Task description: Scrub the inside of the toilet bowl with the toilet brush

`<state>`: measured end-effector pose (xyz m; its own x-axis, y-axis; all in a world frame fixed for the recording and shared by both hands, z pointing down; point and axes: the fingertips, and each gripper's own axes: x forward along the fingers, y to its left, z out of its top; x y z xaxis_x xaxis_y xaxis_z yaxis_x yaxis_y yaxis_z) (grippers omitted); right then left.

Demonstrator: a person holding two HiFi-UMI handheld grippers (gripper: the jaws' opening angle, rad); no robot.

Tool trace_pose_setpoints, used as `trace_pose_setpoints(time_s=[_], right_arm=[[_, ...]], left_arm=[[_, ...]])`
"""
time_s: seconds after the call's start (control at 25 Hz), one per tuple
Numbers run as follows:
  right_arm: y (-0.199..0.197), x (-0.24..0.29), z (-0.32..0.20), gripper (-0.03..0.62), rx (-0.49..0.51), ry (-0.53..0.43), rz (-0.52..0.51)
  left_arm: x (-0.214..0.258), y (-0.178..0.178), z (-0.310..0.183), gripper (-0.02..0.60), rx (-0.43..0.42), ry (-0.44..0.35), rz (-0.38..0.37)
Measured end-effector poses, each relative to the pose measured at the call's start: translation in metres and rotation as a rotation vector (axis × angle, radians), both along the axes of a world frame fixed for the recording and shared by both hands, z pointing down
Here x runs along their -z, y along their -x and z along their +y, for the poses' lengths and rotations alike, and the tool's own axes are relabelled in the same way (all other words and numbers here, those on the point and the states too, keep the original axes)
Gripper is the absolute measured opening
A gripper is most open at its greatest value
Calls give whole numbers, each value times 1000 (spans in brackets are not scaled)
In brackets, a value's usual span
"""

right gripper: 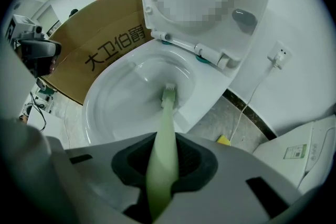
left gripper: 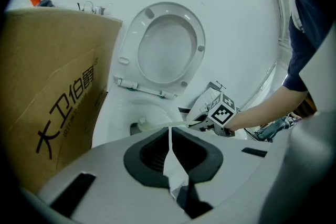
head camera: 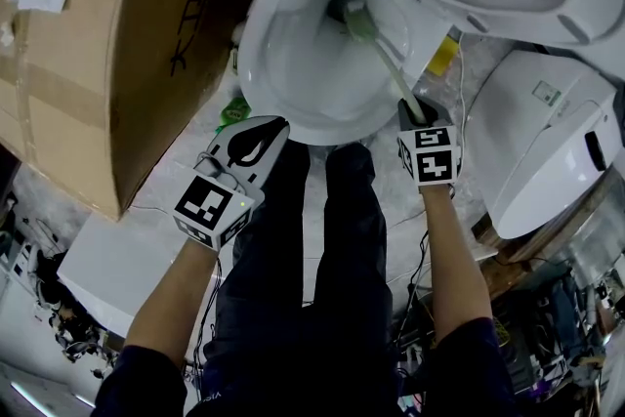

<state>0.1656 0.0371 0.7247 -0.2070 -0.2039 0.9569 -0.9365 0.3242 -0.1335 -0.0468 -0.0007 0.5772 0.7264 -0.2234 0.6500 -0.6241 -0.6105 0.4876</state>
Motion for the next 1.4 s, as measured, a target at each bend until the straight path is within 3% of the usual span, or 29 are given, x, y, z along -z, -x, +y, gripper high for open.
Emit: trace_pose_setpoints(time_s=[0.4,0.8,1.4], right_arm=[[16,5,31,64,38,33,-3],[55,7,58,64,86,78,-28],[84,21,15,64,104,10,-48]], left_arm=[[4,10,13,43,-13,-10,11],[8,35,21,41,30,-9,18],[8,58,15,42,70,-6,16]])
